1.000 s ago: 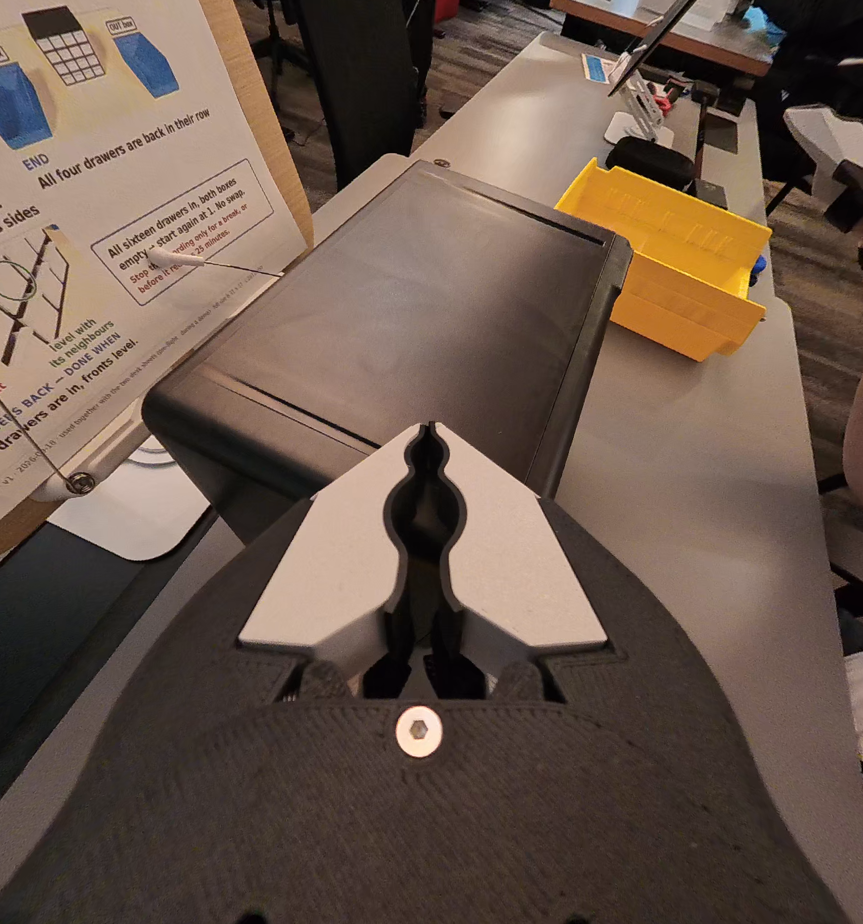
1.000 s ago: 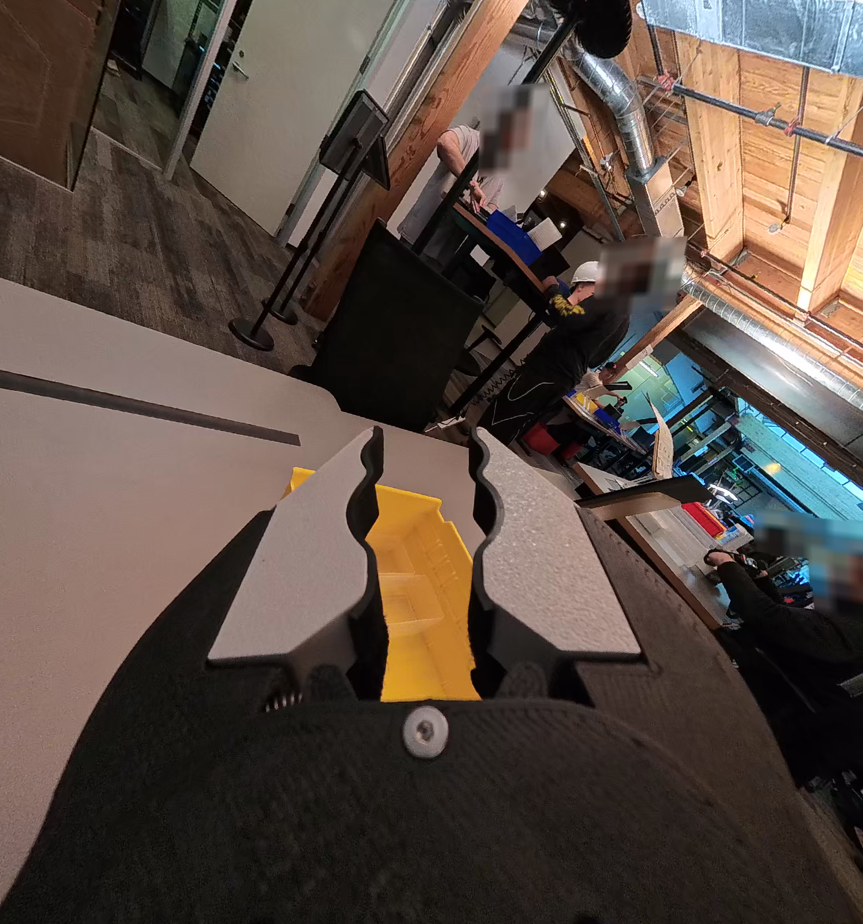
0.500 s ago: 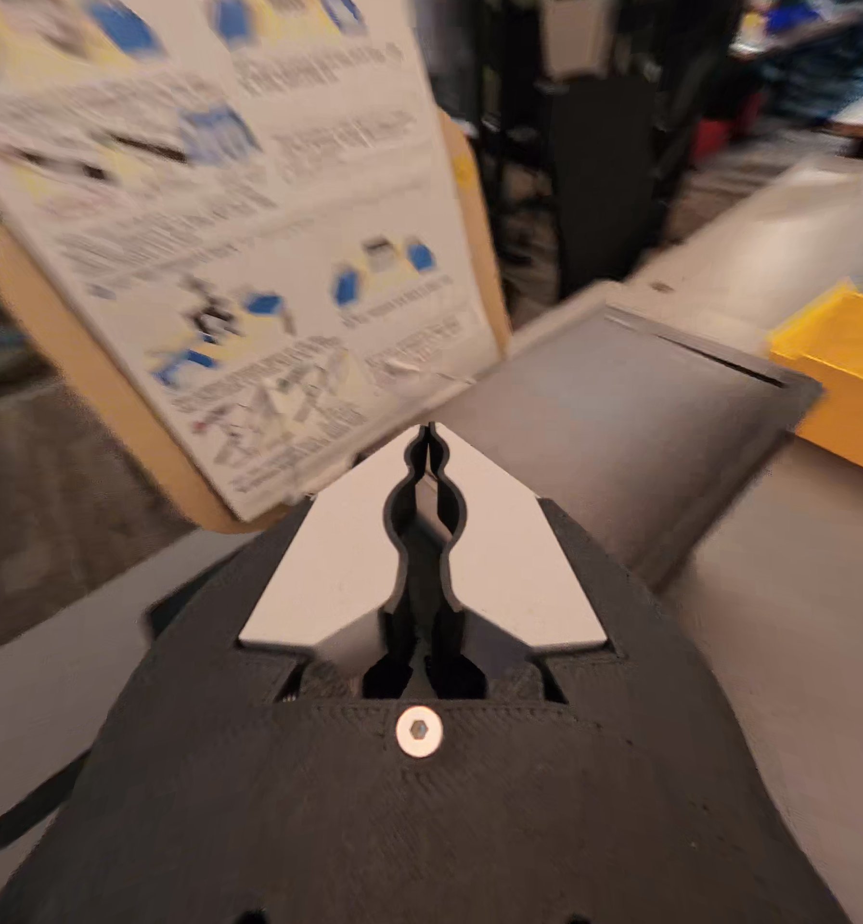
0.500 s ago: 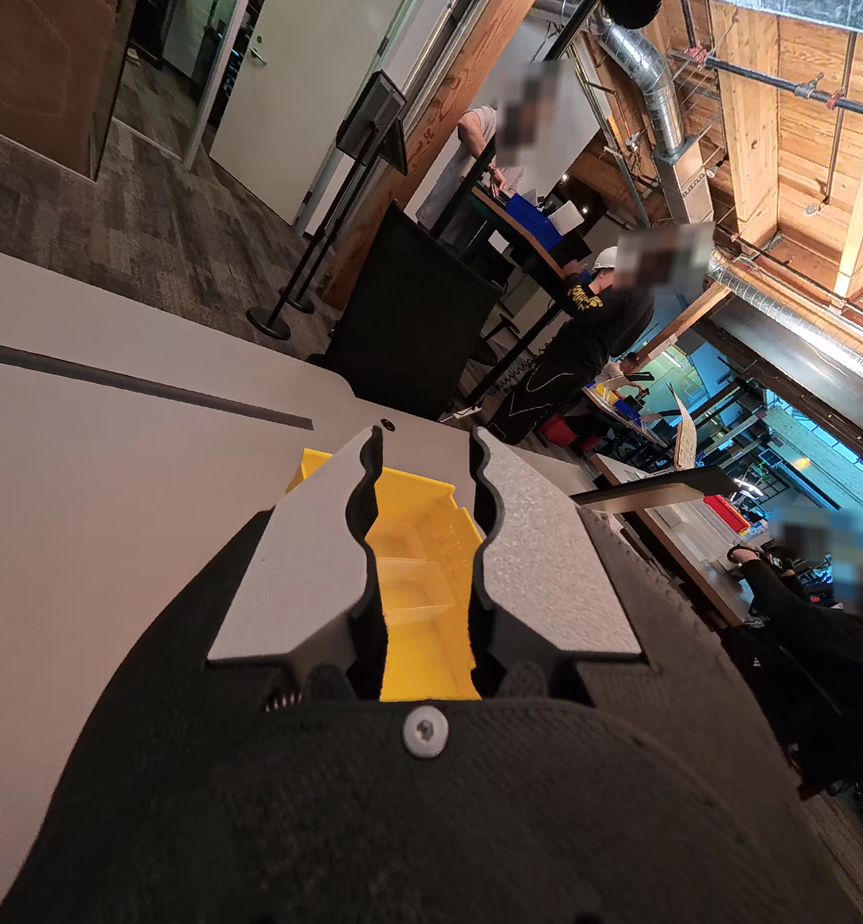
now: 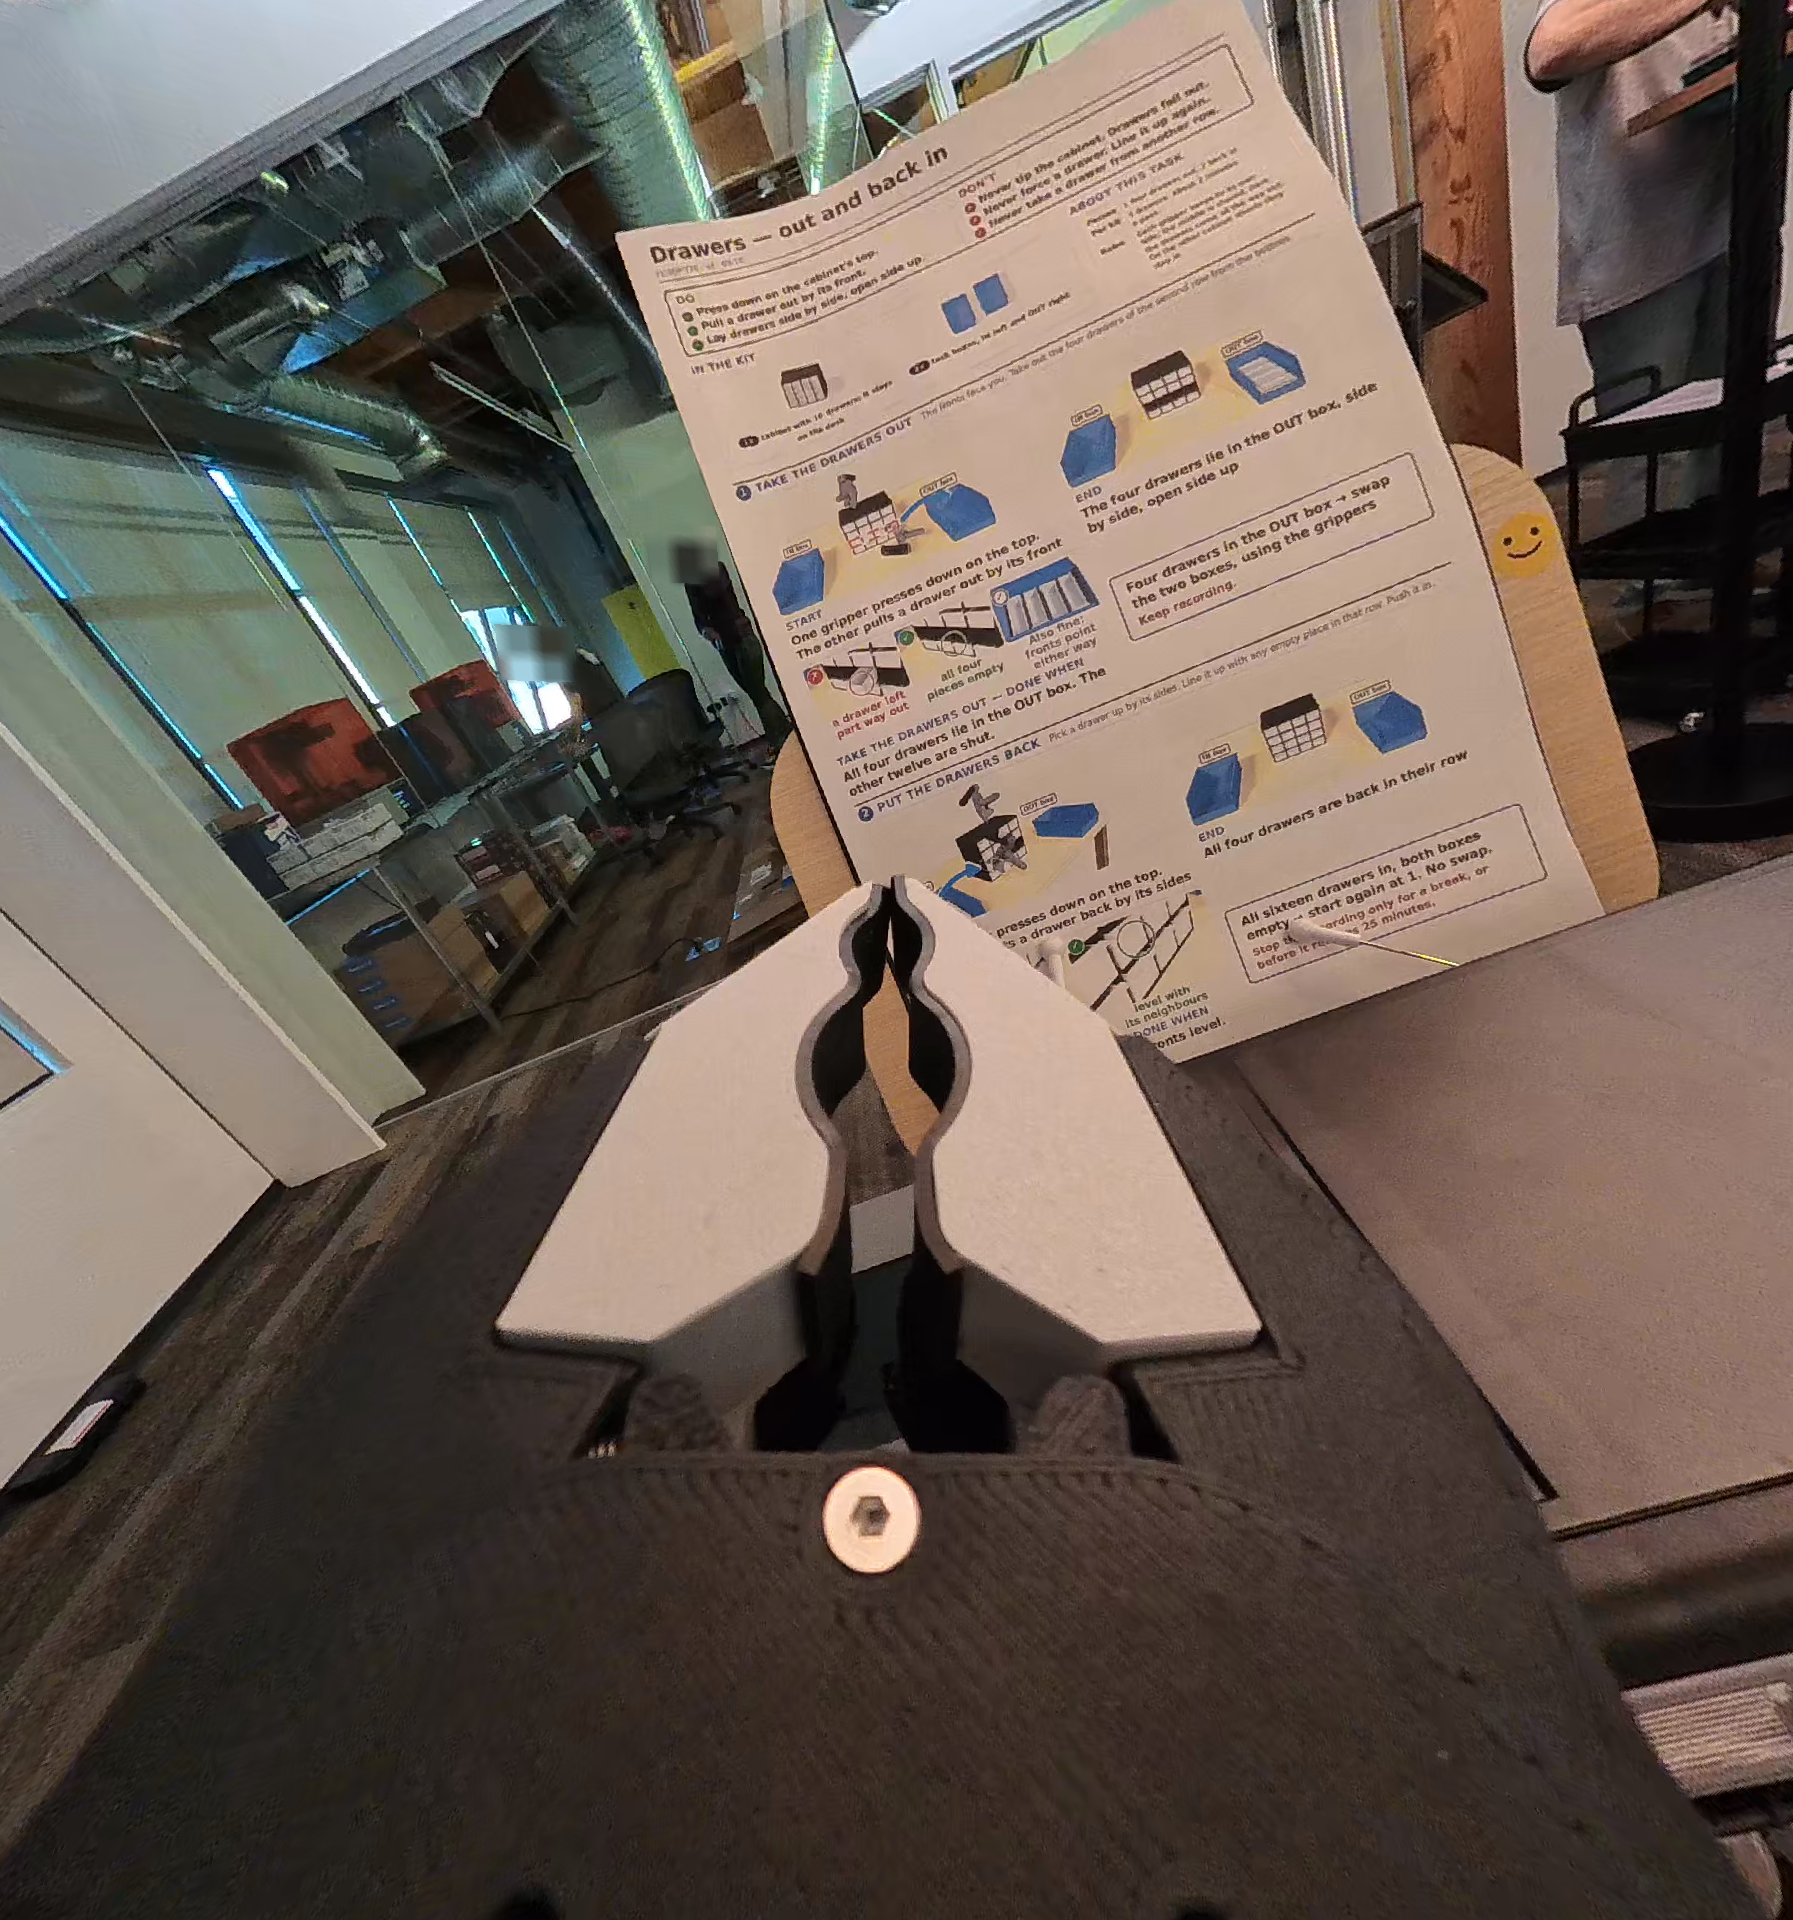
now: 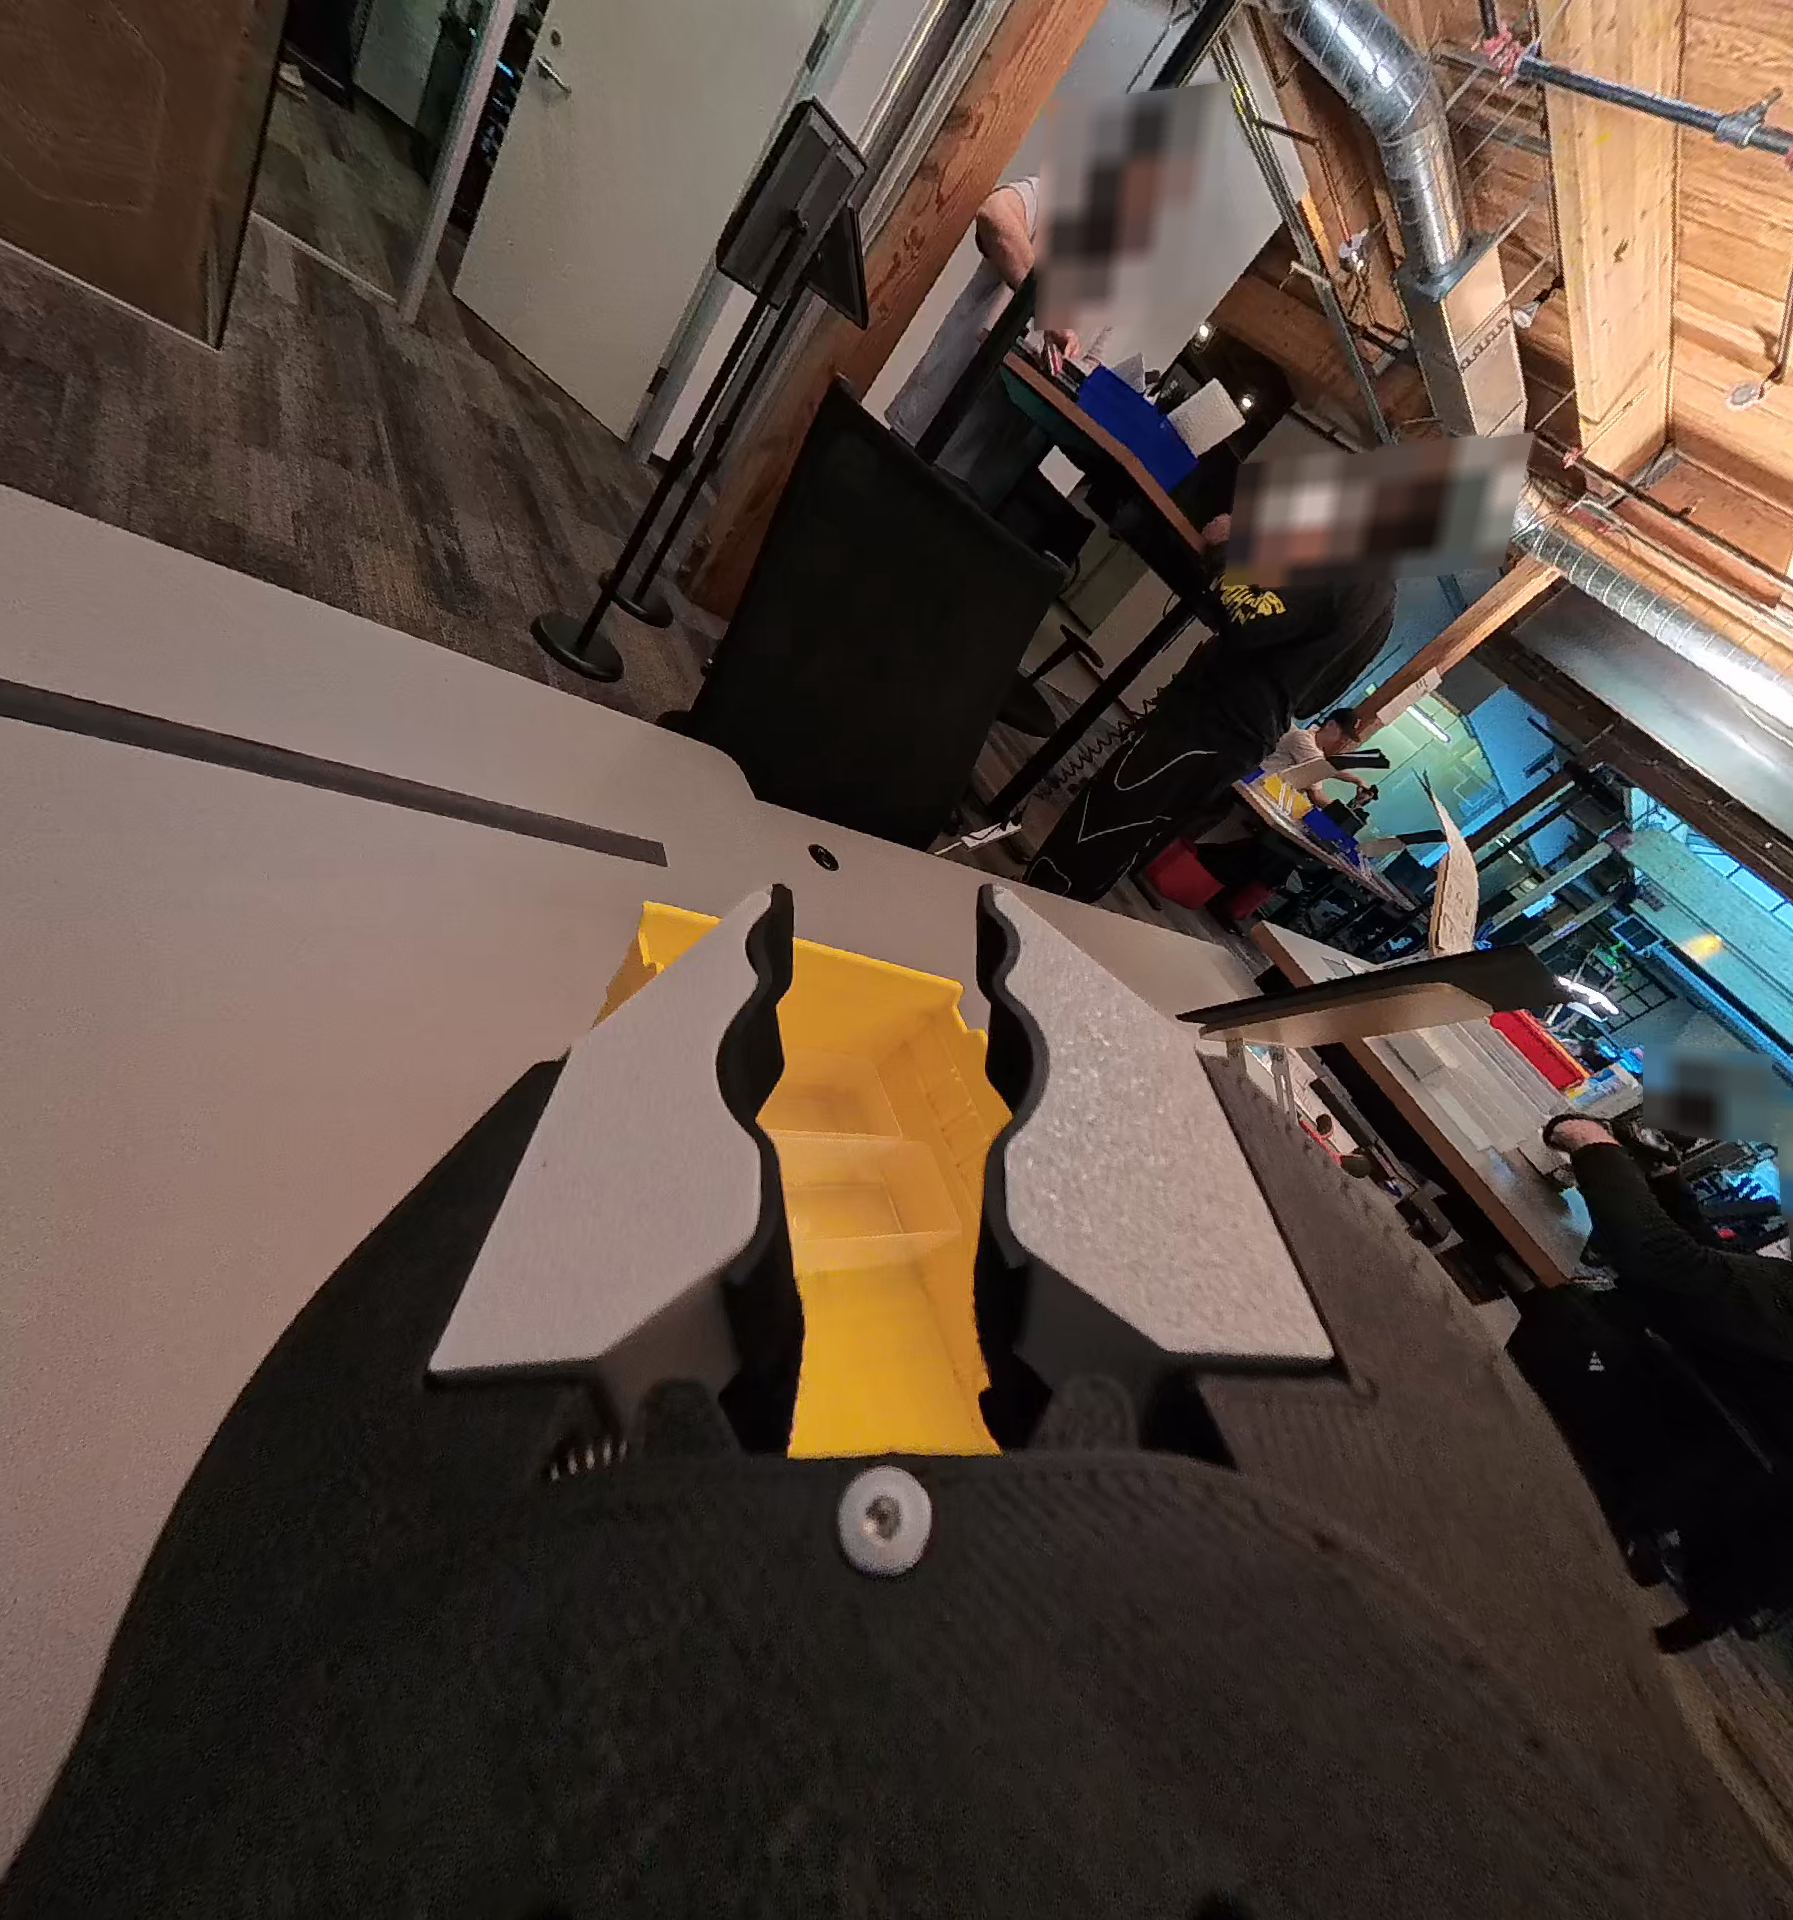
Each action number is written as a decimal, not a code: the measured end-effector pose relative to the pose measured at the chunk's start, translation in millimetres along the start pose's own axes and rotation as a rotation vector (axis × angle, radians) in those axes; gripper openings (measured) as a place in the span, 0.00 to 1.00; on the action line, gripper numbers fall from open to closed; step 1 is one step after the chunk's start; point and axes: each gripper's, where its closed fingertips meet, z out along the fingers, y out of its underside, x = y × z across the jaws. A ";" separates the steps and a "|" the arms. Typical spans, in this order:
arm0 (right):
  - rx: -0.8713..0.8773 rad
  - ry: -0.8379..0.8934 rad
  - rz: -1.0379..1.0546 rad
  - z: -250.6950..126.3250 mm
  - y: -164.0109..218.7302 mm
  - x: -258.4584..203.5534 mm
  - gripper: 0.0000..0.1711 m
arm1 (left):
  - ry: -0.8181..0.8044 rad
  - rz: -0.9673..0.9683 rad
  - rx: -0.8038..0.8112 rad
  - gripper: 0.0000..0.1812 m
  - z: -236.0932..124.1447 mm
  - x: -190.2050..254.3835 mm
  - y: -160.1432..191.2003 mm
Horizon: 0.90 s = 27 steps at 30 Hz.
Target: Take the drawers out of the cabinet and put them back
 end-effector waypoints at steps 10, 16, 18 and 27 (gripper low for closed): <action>-0.008 -0.008 0.002 2.0 2.8 -2.9 0.20 | -0.017 -0.017 0.012 0.00 -0.5 -5.7 0.0; -0.011 -0.011 -0.001 3.2 3.5 -5.3 0.20 | -0.016 -0.029 0.030 0.00 -2.7 -6.9 -2.7; -0.012 -0.011 0.000 3.3 4.0 -5.5 0.20 | -0.009 -0.031 0.027 0.00 -2.3 -6.1 -1.9; -0.020 -0.026 -0.004 4.4 7.5 -9.4 0.20 | 0.055 -0.018 0.005 0.00 1.7 4.1 2.4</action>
